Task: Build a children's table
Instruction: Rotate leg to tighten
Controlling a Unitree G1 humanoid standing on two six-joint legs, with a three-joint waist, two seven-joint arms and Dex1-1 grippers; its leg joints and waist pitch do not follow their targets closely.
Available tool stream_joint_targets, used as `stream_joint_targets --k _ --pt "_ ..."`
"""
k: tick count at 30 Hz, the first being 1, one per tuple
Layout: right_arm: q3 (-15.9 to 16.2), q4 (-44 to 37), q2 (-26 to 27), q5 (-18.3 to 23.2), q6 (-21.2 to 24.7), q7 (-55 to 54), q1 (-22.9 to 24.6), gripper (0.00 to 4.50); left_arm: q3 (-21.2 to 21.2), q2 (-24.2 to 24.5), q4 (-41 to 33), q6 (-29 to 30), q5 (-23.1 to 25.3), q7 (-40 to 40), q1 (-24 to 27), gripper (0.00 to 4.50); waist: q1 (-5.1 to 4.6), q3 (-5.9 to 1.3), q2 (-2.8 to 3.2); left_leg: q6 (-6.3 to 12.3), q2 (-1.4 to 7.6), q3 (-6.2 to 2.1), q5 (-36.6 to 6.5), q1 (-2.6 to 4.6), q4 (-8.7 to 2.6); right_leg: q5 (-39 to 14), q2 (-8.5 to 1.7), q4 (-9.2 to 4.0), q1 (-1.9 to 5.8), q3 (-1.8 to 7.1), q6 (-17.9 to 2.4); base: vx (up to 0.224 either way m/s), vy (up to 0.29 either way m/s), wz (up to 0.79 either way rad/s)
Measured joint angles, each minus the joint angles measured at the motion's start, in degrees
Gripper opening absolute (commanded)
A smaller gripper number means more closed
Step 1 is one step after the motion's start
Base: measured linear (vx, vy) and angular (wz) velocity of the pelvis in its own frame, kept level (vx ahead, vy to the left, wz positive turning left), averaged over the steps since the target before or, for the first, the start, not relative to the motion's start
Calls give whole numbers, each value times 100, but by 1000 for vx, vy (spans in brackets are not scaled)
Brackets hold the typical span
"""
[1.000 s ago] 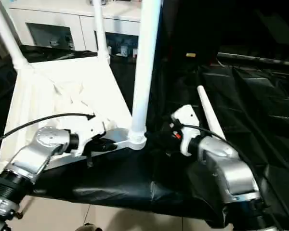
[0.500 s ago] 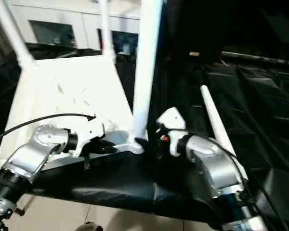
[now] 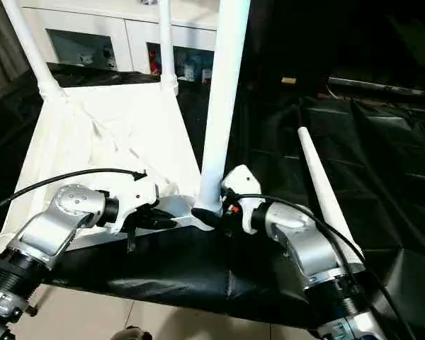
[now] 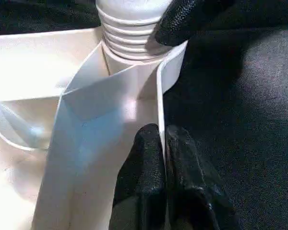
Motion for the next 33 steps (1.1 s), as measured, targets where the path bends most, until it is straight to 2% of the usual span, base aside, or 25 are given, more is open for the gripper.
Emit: stream_joint_targets --k 7,14,17,19,25,32,33 --pt "14 161 49 -3 -101 75 -77 279 2 3 1 -1 8 -1 -1 0 -14 0 0 0 0 0 0 1 0 0 0 1 0 1 0 0 0 0" --pt "-41 189 196 -9 -99 -52 -37 270 22 -47 26 28 3 28 -1 0 -27 -4 -7 -1 1 0 0 9 -5 0 2 1 1 2 0 0 0 0" --pt "-245 329 496 -3 -76 -536 15 269 111 -254 232 88 22 334 -56 0 -55 -10 -17 -1 0 0 0 19 -6 2 3 3 5 5 -2 0 0 0" --pt "-495 503 859 -62 -21 -1292 1 268 131 -595 556 149 147 781 -244 0 -77 -22 -34 -1 0 -2 0 23 -7 10 1 4 4 6 -4 0 0 0" --pt "-882 1061 1772 -430 211 -3334 -420 268 141 -1354 1209 490 409 1916 -665 0 -168 -57 -47 -5 -3 -14 2 37 -18 5 -4 -7 -28 12 17 0 0 0" --pt "-1091 1622 2081 -515 -54 -3889 -749 268 211 -1569 1424 535 524 2243 -790 0 -183 -80 -51 -5 -3 -17 2 36 -32 18 -2 -28 -31 10 19 0 0 0" --pt "-1135 1647 2108 -514 -96 -3883 -750 303 217 -1574 1425 534 535 2243 -793 0 -183 -81 -52 -5 -3 -16 2 36 -39 25 -2 -32 -31 10 7 0 0 0"
